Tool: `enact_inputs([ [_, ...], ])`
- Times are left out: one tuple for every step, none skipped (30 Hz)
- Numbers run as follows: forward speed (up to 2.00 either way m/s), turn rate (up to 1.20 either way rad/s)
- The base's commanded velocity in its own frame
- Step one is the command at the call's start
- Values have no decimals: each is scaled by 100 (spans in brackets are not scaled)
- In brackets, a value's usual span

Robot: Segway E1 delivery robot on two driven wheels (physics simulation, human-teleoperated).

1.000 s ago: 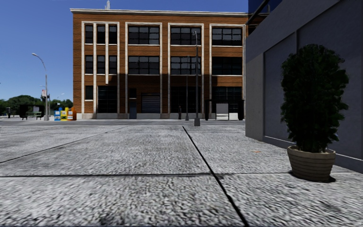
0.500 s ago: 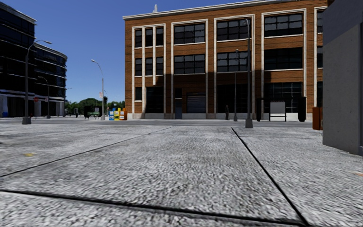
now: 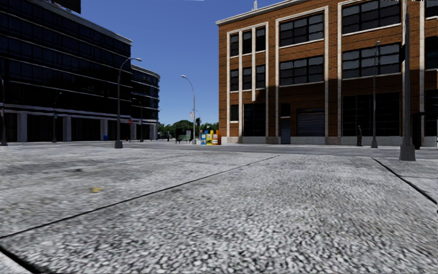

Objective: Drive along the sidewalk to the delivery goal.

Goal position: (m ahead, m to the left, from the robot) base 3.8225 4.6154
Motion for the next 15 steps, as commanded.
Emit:
enact_inputs([
  [185, 71],
  [185, 71],
  [185, 71],
  [185, 71],
  [185, 71],
  [185, 71],
  [185, 71],
  [185, 71],
  [185, 71],
  [185, 71],
  [185, 71],
  [185, 71],
  [185, 71],
  [185, 71],
  [185, 71],
])
